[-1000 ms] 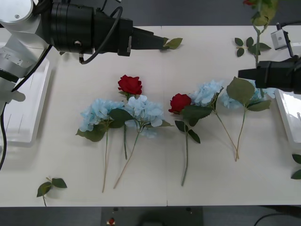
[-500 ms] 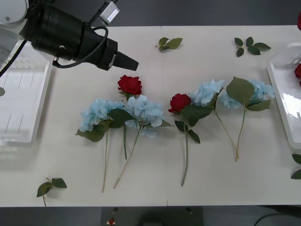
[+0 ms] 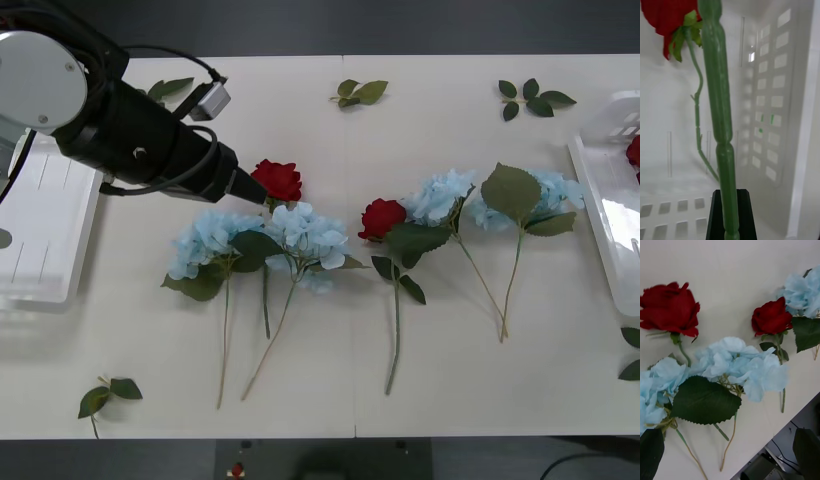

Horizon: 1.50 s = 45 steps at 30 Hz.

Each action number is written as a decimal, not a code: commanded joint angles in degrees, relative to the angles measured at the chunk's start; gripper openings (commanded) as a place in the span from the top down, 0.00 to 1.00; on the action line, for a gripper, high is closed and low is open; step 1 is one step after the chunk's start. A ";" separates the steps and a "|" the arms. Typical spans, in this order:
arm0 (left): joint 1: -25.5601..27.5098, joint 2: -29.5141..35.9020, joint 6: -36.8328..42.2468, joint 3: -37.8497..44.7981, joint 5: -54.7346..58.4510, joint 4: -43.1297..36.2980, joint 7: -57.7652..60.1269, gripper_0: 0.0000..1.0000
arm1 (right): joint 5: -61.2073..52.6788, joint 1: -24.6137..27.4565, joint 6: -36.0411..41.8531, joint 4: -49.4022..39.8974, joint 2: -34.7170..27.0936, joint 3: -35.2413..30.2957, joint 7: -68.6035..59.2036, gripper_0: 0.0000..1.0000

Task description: Put the red flowers into the right box and the blue flowers into the left box

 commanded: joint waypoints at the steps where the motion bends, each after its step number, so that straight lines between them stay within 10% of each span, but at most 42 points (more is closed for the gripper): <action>1: 2.58 1.31 3.03 1.88 -3.04 -3.82 5.27 0.00 | 5.40 -0.63 -3.16 0.91 -0.39 1.29 -1.04 1.00; 14: 9.43 1.22 11.64 3.20 -13.58 -8.83 10.63 0.00 | 12.52 -0.63 -8.69 4.60 3.12 1.37 -2.45 1.00; 22: 11.10 0.87 11.73 -1.11 -20.35 -11.02 14.05 0.00 | 12.79 -0.63 -9.84 6.18 3.30 1.37 -2.80 0.50; 45: 10.66 -2.21 1.80 -16.84 -30.90 -6.01 16.43 0.00 | -10.68 3.59 -4.12 -13.86 3.47 2.87 -8.86 0.07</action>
